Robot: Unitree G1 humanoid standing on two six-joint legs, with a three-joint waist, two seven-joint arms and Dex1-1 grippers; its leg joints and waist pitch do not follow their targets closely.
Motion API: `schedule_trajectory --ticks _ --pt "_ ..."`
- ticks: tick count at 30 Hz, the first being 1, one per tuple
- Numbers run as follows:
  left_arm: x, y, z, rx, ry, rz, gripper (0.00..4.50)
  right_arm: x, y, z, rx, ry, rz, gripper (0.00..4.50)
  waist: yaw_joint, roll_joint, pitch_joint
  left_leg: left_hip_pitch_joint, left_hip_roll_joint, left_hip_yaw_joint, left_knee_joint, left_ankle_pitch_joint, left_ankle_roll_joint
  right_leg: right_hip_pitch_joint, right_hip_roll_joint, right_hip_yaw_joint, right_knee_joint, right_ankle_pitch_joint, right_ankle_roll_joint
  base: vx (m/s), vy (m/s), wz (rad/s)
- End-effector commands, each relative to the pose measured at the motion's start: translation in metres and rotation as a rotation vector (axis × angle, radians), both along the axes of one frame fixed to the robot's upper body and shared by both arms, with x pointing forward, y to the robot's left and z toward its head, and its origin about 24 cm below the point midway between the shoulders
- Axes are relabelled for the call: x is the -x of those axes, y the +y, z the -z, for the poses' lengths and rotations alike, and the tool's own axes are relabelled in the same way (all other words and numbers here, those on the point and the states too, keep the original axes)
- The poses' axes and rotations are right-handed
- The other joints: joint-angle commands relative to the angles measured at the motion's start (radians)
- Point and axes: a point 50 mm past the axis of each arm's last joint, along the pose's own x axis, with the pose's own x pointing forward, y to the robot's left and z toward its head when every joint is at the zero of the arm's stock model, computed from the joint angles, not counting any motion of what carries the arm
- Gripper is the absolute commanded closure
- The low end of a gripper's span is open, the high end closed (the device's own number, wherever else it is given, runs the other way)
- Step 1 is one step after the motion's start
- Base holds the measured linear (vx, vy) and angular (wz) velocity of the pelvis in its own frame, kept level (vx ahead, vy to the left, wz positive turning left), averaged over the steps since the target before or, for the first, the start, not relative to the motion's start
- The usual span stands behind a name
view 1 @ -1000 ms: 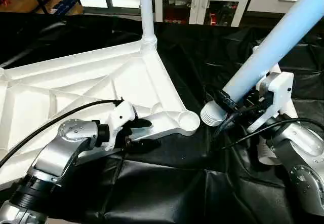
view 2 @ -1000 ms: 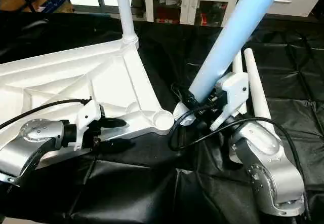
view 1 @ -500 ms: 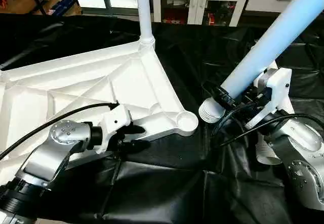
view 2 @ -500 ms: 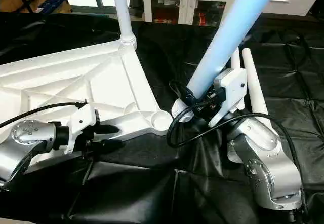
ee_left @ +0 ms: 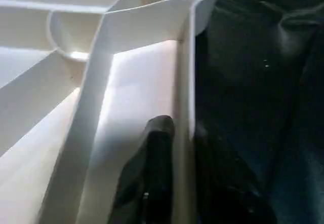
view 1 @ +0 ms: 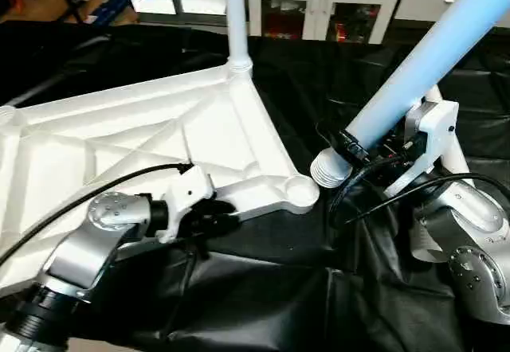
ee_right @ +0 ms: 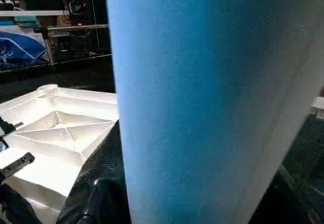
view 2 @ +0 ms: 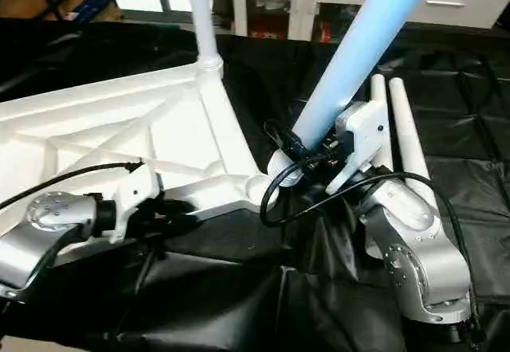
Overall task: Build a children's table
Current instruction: Insert table leg to table base
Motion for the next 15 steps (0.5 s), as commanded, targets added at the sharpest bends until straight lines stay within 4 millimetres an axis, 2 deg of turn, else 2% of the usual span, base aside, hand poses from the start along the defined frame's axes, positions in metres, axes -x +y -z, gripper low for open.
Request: schedule_trajectory --ticks 1,5,7,9,11,12,13,15 --pt "0.010 0.002 0.030 -0.076 0.100 -0.022 4.07 0.000 0.002 -0.005 -0.006 -0.027 -0.007 2.72 -0.003 -0.011 -0.067 0.016 0.100 -0.044 -0.082 -0.072 0.085 0.039 -0.103 0.054 -0.067 -0.127 -0.257 0.000 0.000 0.00" --pt "0.012 0.001 0.035 -0.107 0.093 -0.007 4.45 -0.004 0.003 -0.007 -0.034 -0.022 0.000 2.72 -0.004 -0.014 -0.067 0.015 0.099 -0.041 -0.083 -0.086 0.085 0.040 -0.107 0.055 -0.071 -0.151 -0.248 0.000 0.000 0.00" --pt "0.012 0.000 0.036 -0.107 0.092 -0.001 4.45 -0.006 0.003 -0.006 -0.045 -0.008 0.006 2.72 -0.005 -0.011 -0.065 0.016 0.100 -0.042 -0.085 -0.097 0.079 0.037 -0.106 0.055 -0.073 -0.173 -0.243 0.000 0.000 0.00" --pt "0.012 -0.002 0.036 -0.100 0.093 0.015 4.45 -0.010 0.001 0.002 -0.105 0.033 0.003 2.72 -0.005 -0.002 -0.063 0.018 0.099 -0.041 -0.086 -0.123 0.065 0.034 -0.107 0.057 -0.076 -0.196 -0.243 0.000 0.000 0.00" --pt "0.011 -0.002 0.035 -0.092 0.095 0.026 4.45 -0.012 -0.003 0.008 -0.146 0.055 0.006 2.72 -0.004 0.000 -0.062 0.017 0.100 -0.040 -0.087 -0.125 0.061 0.032 -0.107 0.057 -0.075 -0.179 -0.249 0.000 0.000 0.00" --pt "0.011 -0.002 0.034 -0.082 0.095 0.033 4.45 -0.014 -0.005 0.012 -0.196 0.096 -0.004 2.72 -0.005 -0.004 -0.065 0.015 0.100 -0.040 -0.087 -0.109 0.065 0.037 -0.107 0.056 -0.072 -0.146 -0.254 0.000 0.000 0.00" --pt "0.011 -0.003 0.032 -0.073 0.095 0.041 4.45 -0.015 -0.007 0.014 -0.248 0.130 -0.022 2.72 -0.004 -0.003 -0.064 0.016 0.100 -0.039 -0.087 -0.104 0.069 0.036 -0.108 0.057 -0.072 -0.133 -0.257 0.000 0.000 0.00" --pt "0.012 -0.003 0.029 -0.058 0.097 0.054 4.45 -0.017 -0.012 0.018 -0.317 0.211 -0.062 2.72 -0.005 -0.009 -0.061 0.013 0.099 -0.038 -0.086 -0.078 0.092 0.039 -0.107 0.056 -0.071 -0.100 -0.268 0.000 0.000 0.00"
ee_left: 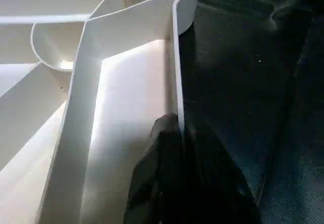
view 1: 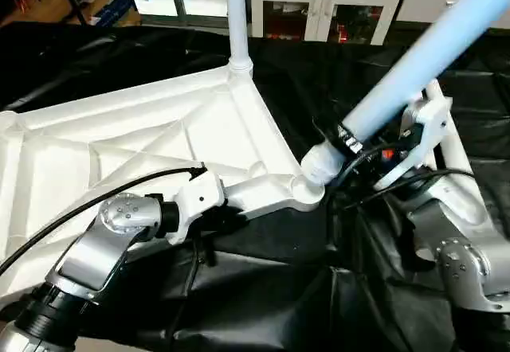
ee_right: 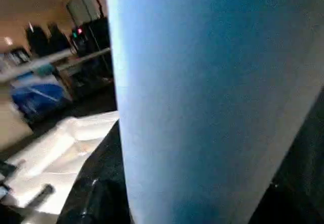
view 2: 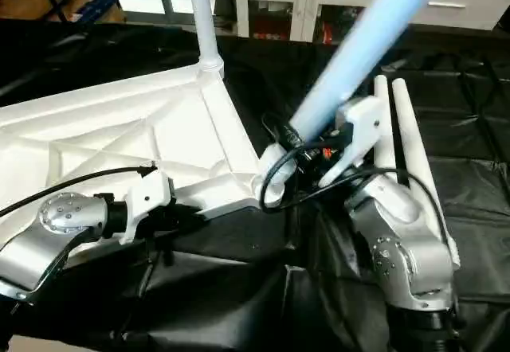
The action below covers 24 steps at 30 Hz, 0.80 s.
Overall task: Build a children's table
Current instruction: Insert table leg to table base
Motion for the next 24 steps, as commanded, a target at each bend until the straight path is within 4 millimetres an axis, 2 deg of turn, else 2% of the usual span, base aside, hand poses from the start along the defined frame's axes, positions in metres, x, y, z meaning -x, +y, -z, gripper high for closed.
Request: schedule_trajectory --ticks 1,2,3,5,6,7,8,10,11,12,16,19,20,22,23,24 --pt "0.011 0.004 0.025 -0.033 0.131 -0.001 4.45 -0.001 -0.007 -0.004 -0.073 0.030 -0.037 2.72 -0.005 -0.016 -0.057 0.013 0.099 -0.049 -0.082 -0.077 0.091 0.037 -0.098 0.055 -0.069 -0.108 -0.267 0.000 0.000 0.00" --pt "0.011 0.003 0.024 -0.031 0.131 0.003 4.45 -0.002 -0.009 -0.005 -0.084 0.033 -0.040 2.72 -0.003 -0.014 -0.058 0.013 0.099 -0.049 -0.081 -0.072 0.092 0.038 -0.100 0.055 -0.068 -0.110 -0.265 0.000 0.000 0.00" --pt "0.011 0.003 0.024 -0.029 0.130 0.004 4.45 -0.002 -0.010 -0.006 -0.097 0.037 -0.042 2.72 -0.007 -0.027 -0.049 0.011 0.100 -0.047 -0.085 -0.078 0.097 0.034 -0.099 0.055 -0.073 -0.133 -0.257 0.000 0.000 0.00" --pt "0.012 0.001 0.022 -0.015 0.125 0.006 4.49 -0.005 -0.019 -0.013 -0.215 0.073 -0.072 2.72 -0.006 -0.027 -0.045 0.014 0.100 -0.048 -0.086 -0.091 0.099 0.032 -0.103 0.056 -0.078 -0.190 -0.248 0.000 0.000 0.00" --pt "0.014 0.000 0.021 -0.006 0.123 0.008 4.50 -0.004 -0.022 -0.018 -0.268 0.092 -0.104 2.72 -0.008 -0.031 -0.041 0.014 0.098 -0.048 -0.087 -0.094 0.099 0.032 -0.102 0.056 -0.080 -0.207 -0.243 0.000 0.000 0.00" --pt "0.014 0.000 0.021 -0.004 0.123 0.008 4.50 -0.004 -0.022 -0.018 -0.277 0.095 -0.112 2.72 -0.007 -0.026 -0.039 0.017 0.100 -0.049 -0.089 -0.098 0.094 0.028 -0.100 0.056 -0.084 -0.249 -0.227 0.000 0.000 0.00" --pt "0.014 0.000 0.021 -0.004 0.123 0.008 4.50 -0.004 -0.022 -0.018 -0.277 0.095 -0.112 2.72 -0.007 -0.026 -0.038 0.017 0.100 -0.049 -0.090 -0.099 0.091 0.027 -0.099 0.055 -0.084 -0.254 -0.222 0.000 0.000 0.00" --pt "0.017 -0.001 0.020 0.003 0.127 0.012 4.50 -0.002 -0.024 -0.025 -0.333 0.114 -0.171 2.72 -0.008 -0.033 -0.036 0.018 0.099 -0.047 -0.091 -0.081 0.095 0.026 -0.099 0.055 -0.083 -0.229 -0.219 0.000 0.000 0.00" --pt "0.019 0.000 0.019 0.007 0.129 0.012 4.50 0.000 -0.025 -0.029 -0.381 0.128 -0.205 2.72 -0.008 -0.033 -0.038 0.015 0.098 -0.049 -0.090 -0.047 0.108 0.031 -0.101 0.056 -0.080 -0.193 -0.222 0.000 0.000 0.00" --pt "0.020 0.000 0.019 0.009 0.131 0.012 4.50 0.002 -0.026 -0.034 -0.429 0.132 -0.238 2.72 -0.007 -0.032 -0.040 0.016 0.098 -0.048 -0.089 -0.033 0.115 0.030 -0.099 0.055 -0.079 -0.178 -0.223 0.000 0.000 0.00" --pt "0.026 0.001 0.019 0.019 0.143 -0.001 4.50 0.020 -0.035 -0.064 -0.788 0.076 -0.472 2.72 0.000 -0.035 -0.041 0.017 0.098 -0.044 -0.085 0.055 0.178 0.032 -0.098 0.053 -0.070 -0.046 -0.233 0.000 0.000 0.00" --pt "0.027 0.001 0.020 0.019 0.145 -0.005 4.50 0.029 -0.037 -0.075 -0.862 0.001 -0.547 2.72 -0.001 -0.038 -0.041 0.015 0.096 -0.041 -0.083 0.095 0.205 0.029 -0.091 0.048 -0.064 0.011 -0.235 0.000 0.000 0.00" --pt "0.028 0.001 0.020 0.019 0.149 -0.008 4.50 0.037 -0.038 -0.083 -0.922 -0.068 -0.618 2.72 0.000 -0.037 -0.040 0.012 0.096 -0.040 -0.082 0.100 0.214 0.028 -0.091 0.048 -0.062 0.024 -0.235 0.000 0.000 0.00" --pt "0.029 0.001 0.021 0.020 0.150 -0.009 4.50 0.040 -0.038 -0.085 -0.935 -0.086 -0.643 2.72 0.001 -0.038 -0.041 0.010 0.096 -0.039 -0.081 0.104 0.222 0.027 -0.091 0.047 -0.061 0.031 -0.233 0.000 0.000 0.00" --pt "0.030 0.001 0.021 0.020 0.152 -0.010 4.50 0.043 -0.038 -0.088 -0.951 -0.104 -0.674 2.72 0.001 -0.038 -0.035 0.009 0.096 -0.039 -0.086 0.078 0.217 0.025 -0.092 0.046 -0.068 -0.014 -0.231 0.000 0.000 0.00" --pt "0.030 0.000 0.021 0.021 0.153 -0.011 4.50 0.044 -0.038 -0.089 -0.955 -0.109 -0.682 2.72 0.001 -0.038 -0.035 0.009 0.096 -0.039 -0.086 0.078 0.217 0.025 -0.092 0.046 -0.068 -0.014 -0.231 0.000 0.000 0.00"
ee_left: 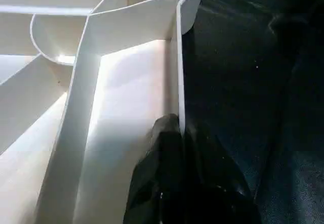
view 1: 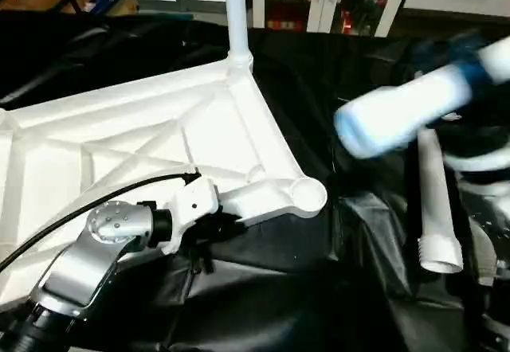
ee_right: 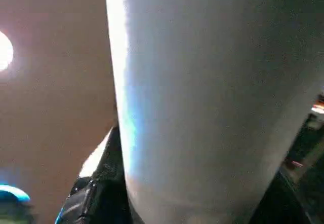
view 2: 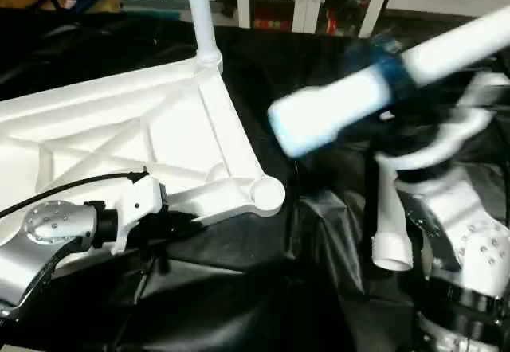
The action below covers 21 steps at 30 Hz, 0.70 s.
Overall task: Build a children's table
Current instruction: Insert table leg to table base
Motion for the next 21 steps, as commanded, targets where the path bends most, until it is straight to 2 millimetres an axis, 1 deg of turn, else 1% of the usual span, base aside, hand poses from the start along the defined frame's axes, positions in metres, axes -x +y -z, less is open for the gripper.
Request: schedule_trajectory --ticks 1,3,5,8,9,12,13,14,15,16,17,18,19,20,21 --pt "0.012 -0.003 0.026 -0.010 0.135 -0.003 4.50 0.010 -0.002 -0.009 -0.035 -0.076 -0.032 2.72 -0.003 -0.024 -0.041 0.017 0.098 -0.046 -0.060 0.052 0.202 0.037 -0.092 0.047 -0.059 -0.052 -0.240 0.000 0.000 0.00" --pt "0.012 -0.003 0.026 -0.010 0.137 -0.003 4.50 0.010 -0.002 -0.010 -0.043 -0.081 -0.036 2.72 -0.006 -0.025 -0.039 0.019 0.097 -0.047 -0.065 0.033 0.177 0.035 -0.090 0.046 -0.063 -0.108 -0.236 0.000 0.000 0.00" --pt "0.012 -0.004 0.026 -0.013 0.138 -0.002 4.50 0.009 -0.003 -0.012 -0.059 -0.086 -0.034 2.72 -0.006 -0.024 -0.038 0.020 0.096 -0.046 -0.066 0.033 0.167 0.032 -0.091 0.046 -0.064 -0.111 -0.235 0.000 0.000 0.00" --pt "0.012 -0.003 0.026 -0.018 0.136 -0.002 4.50 0.009 -0.005 -0.012 -0.067 -0.085 -0.021 2.72 -0.005 -0.026 -0.040 0.021 0.095 -0.044 -0.064 0.054 0.164 0.033 -0.091 0.048 -0.062 -0.081 -0.231 0.000 0.000 0.00" --pt "0.012 -0.003 0.026 -0.019 0.135 -0.003 4.50 0.008 -0.006 -0.013 -0.065 -0.064 0.003 2.72 -0.005 -0.028 -0.041 0.020 0.094 -0.044 -0.064 0.064 0.167 0.035 -0.091 0.048 -0.060 -0.066 -0.230 0.000 0.000 0.00" --pt "0.012 -0.003 0.026 -0.021 0.131 -0.004 4.50 0.003 -0.011 -0.012 -0.041 0.021 0.075 2.72 -0.003 -0.028 -0.041 0.020 0.095 -0.043 -0.064 0.074 0.166 0.035 -0.092 0.048 -0.060 -0.054 -0.227 0.000 0.000 0.00" --pt "0.012 -0.004 0.026 -0.021 0.130 -0.005 4.50 -0.008 -0.011 -0.009 -0.002 0.125 0.156 2.72 -0.002 -0.027 -0.040 0.021 0.095 -0.043 -0.066 0.068 0.155 0.034 -0.091 0.048 -0.062 -0.070 -0.222 0.000 0.000 0.00" --pt "0.012 -0.004 0.026 -0.021 0.129 -0.005 4.50 -0.011 -0.011 -0.008 0.003 0.152 0.174 2.72 -0.004 -0.028 -0.039 0.021 0.095 -0.043 -0.067 0.066 0.148 0.033 -0.090 0.047 -0.063 -0.078 -0.219 0.000 0.000 0.00" --pt "0.012 -0.005 0.026 -0.019 0.127 -0.006 4.50 -0.035 -0.010 0.004 0.040 0.386 0.314 2.72 -0.008 -0.028 -0.039 0.023 0.096 -0.043 -0.070 0.066 0.120 0.028 -0.090 0.047 -0.065 -0.105 -0.214 0.000 0.000 0.00" --pt "0.012 -0.005 0.026 -0.017 0.126 -0.006 4.50 -0.048 -0.011 0.013 0.053 0.532 0.391 2.72 -0.012 -0.029 -0.037 0.023 0.091 -0.041 -0.072 0.050 0.104 0.025 -0.087 0.045 -0.067 -0.133 -0.212 0.000 0.000 0.00" --pt "0.012 -0.006 0.025 -0.017 0.125 -0.006 4.50 -0.057 -0.013 0.021 0.049 0.661 0.446 2.72 -0.013 -0.027 -0.036 0.027 0.091 -0.038 -0.075 0.011 0.072 0.023 -0.089 0.049 -0.074 -0.191 -0.203 0.000 0.000 0.00" --pt "0.012 -0.006 0.025 -0.015 0.124 -0.006 4.50 -0.063 -0.015 0.028 -0.029 0.785 0.458 2.72 -0.016 -0.029 -0.034 0.029 0.088 -0.035 -0.079 -0.025 0.041 0.019 -0.090 0.051 -0.078 -0.235 -0.188 0.000 0.000 0.00" --pt "0.012 -0.007 0.025 -0.014 0.124 -0.006 4.50 -0.065 -0.016 0.031 -0.068 0.835 0.455 2.72 -0.013 -0.025 -0.037 0.035 0.089 -0.032 -0.079 -0.054 0.028 0.019 -0.090 0.054 -0.078 -0.235 -0.170 0.000 0.000 0.00" --pt "0.012 -0.007 0.025 -0.013 0.122 -0.005 4.50 -0.066 -0.018 0.035 -0.128 0.893 0.446 2.72 -0.012 -0.027 -0.041 0.039 0.089 -0.028 -0.078 -0.033 0.033 0.018 -0.082 0.055 -0.069 -0.144 -0.163 0.000 0.000 0.00" --pt "0.012 -0.007 0.025 -0.013 0.122 -0.006 4.50 -0.067 -0.017 0.035 -0.175 0.903 0.417 2.72 -0.012 -0.029 -0.044 0.035 0.088 -0.028 -0.076 -0.005 0.044 0.023 -0.079 0.055 -0.059 -0.073 -0.164 0.000 0.000 0.00"
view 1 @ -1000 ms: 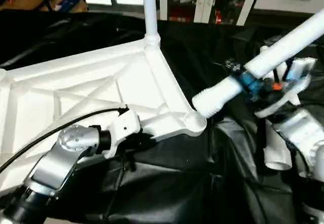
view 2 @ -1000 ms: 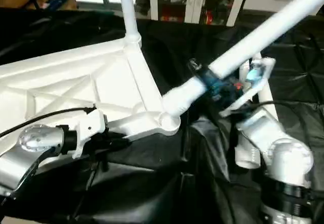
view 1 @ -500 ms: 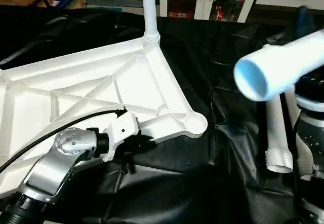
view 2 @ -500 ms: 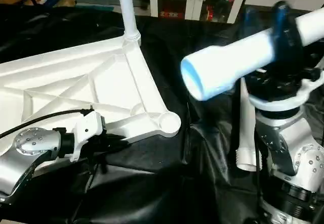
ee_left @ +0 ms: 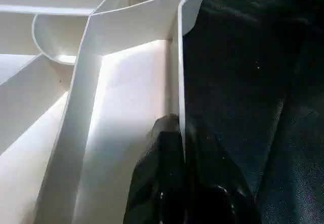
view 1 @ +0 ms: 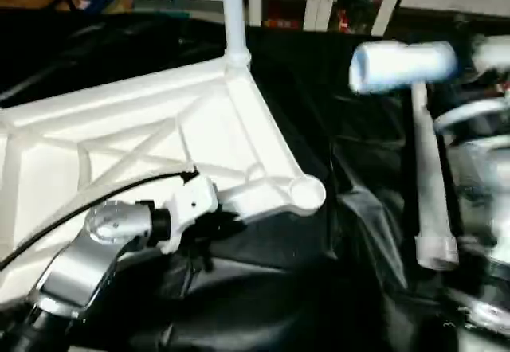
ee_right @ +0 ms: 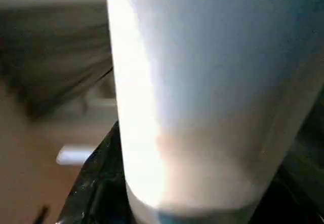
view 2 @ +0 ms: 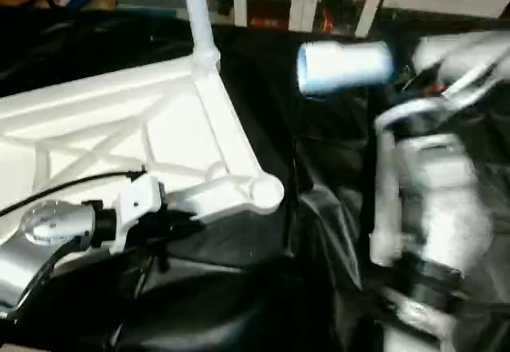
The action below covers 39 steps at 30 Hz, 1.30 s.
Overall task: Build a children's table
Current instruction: Insert table leg to table base
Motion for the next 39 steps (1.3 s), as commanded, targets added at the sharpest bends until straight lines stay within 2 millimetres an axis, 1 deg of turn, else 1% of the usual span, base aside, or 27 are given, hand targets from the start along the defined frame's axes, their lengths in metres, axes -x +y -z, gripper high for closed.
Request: schedule_trajectory --ticks 1,2,3,4,6,7,8,9,11,12,13,14,17,19,21,22,25,28,30,32,33,34,35,36,37,38,39 --pt "0.011 -0.005 0.027 -0.011 0.130 0.003 4.50 0.002 -0.007 -0.005 -0.077 0.009 0.027 2.72 -0.009 -0.022 -0.055 0.028 0.089 -0.038 -0.059 0.026 0.068 0.030 -0.075 0.051 -0.047 0.011 -0.171 0.000 0.000 0.00" --pt "0.011 -0.005 0.027 -0.012 0.129 0.002 4.50 0.002 -0.007 -0.006 -0.072 -0.001 0.017 2.72 -0.008 -0.021 -0.060 0.026 0.088 -0.039 -0.049 0.111 0.105 0.034 -0.070 0.050 -0.029 0.177 -0.176 0.000 0.000 0.00" --pt "0.011 -0.005 0.027 -0.012 0.129 0.002 4.50 0.003 -0.007 -0.007 -0.064 -0.007 0.010 2.72 -0.007 -0.021 -0.061 0.025 0.086 -0.038 -0.040 0.169 0.140 0.033 -0.065 0.048 -0.017 0.297 -0.175 0.052 0.006 0.04" --pt "0.012 -0.005 0.028 -0.013 0.129 0.002 4.50 0.004 -0.006 -0.010 -0.067 0.003 0.010 2.72 -0.007 -0.023 -0.060 0.019 0.083 -0.036 -0.037 0.175 0.159 0.036 -0.066 0.049 -0.015 0.343 -0.173 0.000 0.000 0.00" --pt "0.012 -0.005 0.028 -0.014 0.130 0.002 4.50 0.004 -0.005 -0.011 -0.073 0.009 0.015 2.72 -0.007 -0.024 -0.059 0.014 0.083 -0.037 -0.039 0.154 0.163 0.041 -0.070 0.049 -0.016 0.340 -0.170 0.000 0.000 0.00" --pt "0.013 -0.005 0.028 -0.015 0.131 0.003 4.50 0.005 -0.003 -0.014 -0.083 0.031 0.027 2.72 -0.008 -0.024 -0.055 0.012 0.086 -0.038 -0.046 0.094 0.151 0.043 -0.075 0.049 -0.025 0.264 -0.168 0.000 0.000 0.00" --pt "0.013 -0.005 0.028 -0.015 0.131 0.003 4.50 0.005 -0.003 -0.014 -0.085 0.038 0.030 2.72 -0.011 -0.023 -0.052 0.013 0.088 -0.039 -0.051 0.053 0.136 0.042 -0.075 0.047 -0.032 0.185 -0.168 0.000 0.000 0.00" --pt "0.013 -0.005 0.028 -0.015 0.131 0.003 4.50 0.005 -0.003 -0.014 -0.085 0.039 0.030 2.72 -0.011 -0.022 -0.051 0.015 0.089 -0.040 -0.053 0.034 0.128 0.041 -0.075 0.047 -0.036 0.144 -0.169 0.000 0.000 0.00" --pt "0.013 -0.005 0.029 -0.017 0.131 0.005 4.50 0.006 -0.001 -0.015 -0.094 0.050 0.029 2.72 -0.014 -0.019 -0.048 0.019 0.092 -0.040 -0.058 -0.009 0.103 0.037 -0.076 0.047 -0.045 0.033 -0.165 0.000 0.000 0.00" --pt "0.013 -0.005 0.029 -0.017 0.131 0.005 4.50 0.007 -0.001 -0.015 -0.095 0.052 0.027 2.72 -0.014 -0.019 -0.048 0.019 0.092 -0.040 -0.058 -0.009 0.103 0.037 -0.076 0.047 -0.045 0.033 -0.165 0.000 0.000 0.00" --pt "0.013 -0.005 0.029 -0.018 0.131 0.006 4.50 0.007 -0.001 -0.015 -0.097 0.054 0.025 2.72 -0.016 -0.017 -0.049 0.021 0.093 -0.041 -0.058 -0.008 0.092 0.037 -0.076 0.048 -0.046 0.022 -0.164 0.000 0.000 0.00" --pt "0.013 -0.006 0.029 -0.017 0.130 0.007 4.50 0.007 0.000 -0.015 -0.096 0.054 0.023 2.72 -0.017 -0.019 -0.050 0.020 0.091 -0.041 -0.057 -0.001 0.092 0.037 -0.075 0.048 -0.044 0.036 -0.165 0.000 0.000 0.00" --pt "0.012 -0.006 0.029 -0.016 0.129 0.008 4.50 0.007 0.000 -0.016 -0.102 0.056 0.023 2.72 -0.015 -0.021 -0.052 0.015 0.086 -0.039 -0.051 0.042 0.111 0.041 -0.075 0.051 -0.036 0.136 -0.166 0.000 0.000 0.00" --pt "0.012 -0.006 0.028 -0.015 0.127 0.008 4.50 0.007 0.000 -0.016 -0.103 0.060 0.024 2.72 -0.013 -0.022 -0.053 0.013 0.086 -0.040 -0.050 0.057 0.123 0.043 -0.075 0.050 -0.032 0.180 -0.164 0.000 0.000 0.00" --pt "0.012 -0.007 0.028 -0.015 0.127 0.009 4.50 0.007 0.000 -0.016 -0.105 0.060 0.024 2.72 -0.014 -0.022 -0.053 0.013 0.086 -0.040 -0.050 0.055 0.125 0.043 -0.074 0.049 -0.032 0.179 -0.164 0.000 0.000 0.00" --pt "0.012 -0.007 0.028 -0.015 0.126 0.009 4.50 0.007 0.000 -0.016 -0.108 0.061 0.023 2.72 -0.014 -0.023 -0.052 0.013 0.087 -0.040 -0.051 0.043 0.124 0.043 -0.074 0.049 -0.033 0.161 -0.163 0.000 0.000 0.00" --pt "0.012 -0.007 0.028 -0.014 0.126 0.011 4.50 0.008 -0.001 -0.017 -0.113 0.059 0.021 2.72 -0.015 -0.021 -0.051 0.016 0.089 -0.041 -0.053 0.029 0.118 0.041 -0.074 0.048 -0.036 0.119 -0.165 0.000 0.000 0.00" --pt "0.013 -0.007 0.029 -0.016 0.127 0.013 4.50 0.008 -0.001 -0.016 -0.113 0.059 0.017 2.72 -0.015 -0.021 -0.051 0.015 0.088 -0.040 -0.051 0.034 0.121 0.042 -0.075 0.049 -0.036 0.130 -0.165 0.000 0.000 0.00" --pt "0.013 -0.007 0.029 -0.016 0.127 0.013 4.50 0.009 -0.001 -0.016 -0.099 0.058 0.014 2.72 -0.015 -0.021 -0.052 0.015 0.088 -0.041 -0.050 0.048 0.125 0.041 -0.074 0.049 -0.033 0.154 -0.166 0.000 0.000 0.00" --pt "0.013 -0.008 0.029 -0.018 0.125 0.016 4.50 0.009 0.000 -0.015 0.020 0.044 0.003 2.72 -0.015 -0.023 -0.053 0.015 0.086 -0.040 -0.049 0.056 0.128 0.043 -0.070 0.047 -0.031 0.167 -0.166 0.000 0.000 0.00" --pt "0.013 -0.008 0.028 -0.019 0.120 0.021 4.50 0.011 0.008 -0.017 0.359 -0.026 -0.004 2.72 -0.012 -0.023 -0.054 0.012 0.084 -0.042 -0.046 0.070 0.127 0.048 -0.068 0.046 -0.030 0.181 -0.164 0.000 0.000 0.00" --pt "0.013 -0.008 0.028 -0.019 0.120 0.021 4.50 0.011 0.008 -0.017 0.361 -0.026 -0.004 2.72 -0.012 -0.021 -0.056 0.011 0.080 -0.043 -0.044 0.080 0.125 0.049 -0.064 0.041 -0.028 0.186 -0.162 0.000 0.000 0.00" --pt "0.013 -0.008 0.028 -0.020 0.118 0.022 4.50 0.012 0.012 -0.018 0.484 -0.061 -0.022 2.72 -0.012 -0.026 -0.056 0.007 0.080 -0.042 -0.042 0.086 0.127 0.053 -0.070 0.046 -0.029 0.201 -0.158 0.000 0.000 0.00" --pt "0.013 -0.008 0.028 -0.024 0.114 0.028 4.50 0.014 0.021 -0.020 0.656 -0.122 -0.050 2.72 -0.012 -0.025 -0.056 0.005 0.080 -0.043 -0.042 0.078 0.129 0.052 -0.072 0.045 -0.030 0.194 -0.160 0.000 0.000 0.00" --pt "0.014 -0.010 0.028 -0.024 0.109 0.040 4.50 0.019 0.036 -0.020 0.885 -0.228 -0.126 2.72 -0.009 -0.025 -0.056 0.002 0.078 -0.044 -0.040 0.060 0.132 0.058 -0.071 0.042 -0.033 0.170 -0.160 0.000 0.000 0.00" --pt "0.014 -0.011 0.028 -0.022 0.107 0.048 4.50 0.023 0.044 -0.018 1.003 -0.286 -0.180 2.72 -0.008 -0.027 -0.054 0.001 0.082 -0.046 -0.041 0.058 0.134 0.061 -0.075 0.044 -0.036 0.162 -0.159 0.000 0.000 0.00" --pt "0.014 -0.011 0.028 -0.022 0.107 0.048 4.50 0.023 0.044 -0.018 1.003 -0.286 -0.180 2.72 -0.007 -0.025 -0.050 0.002 0.086 -0.046 -0.042 0.038 0.142 0.057 -0.081 0.046 -0.041 0.125 -0.164 0.000 0.000 0.00"
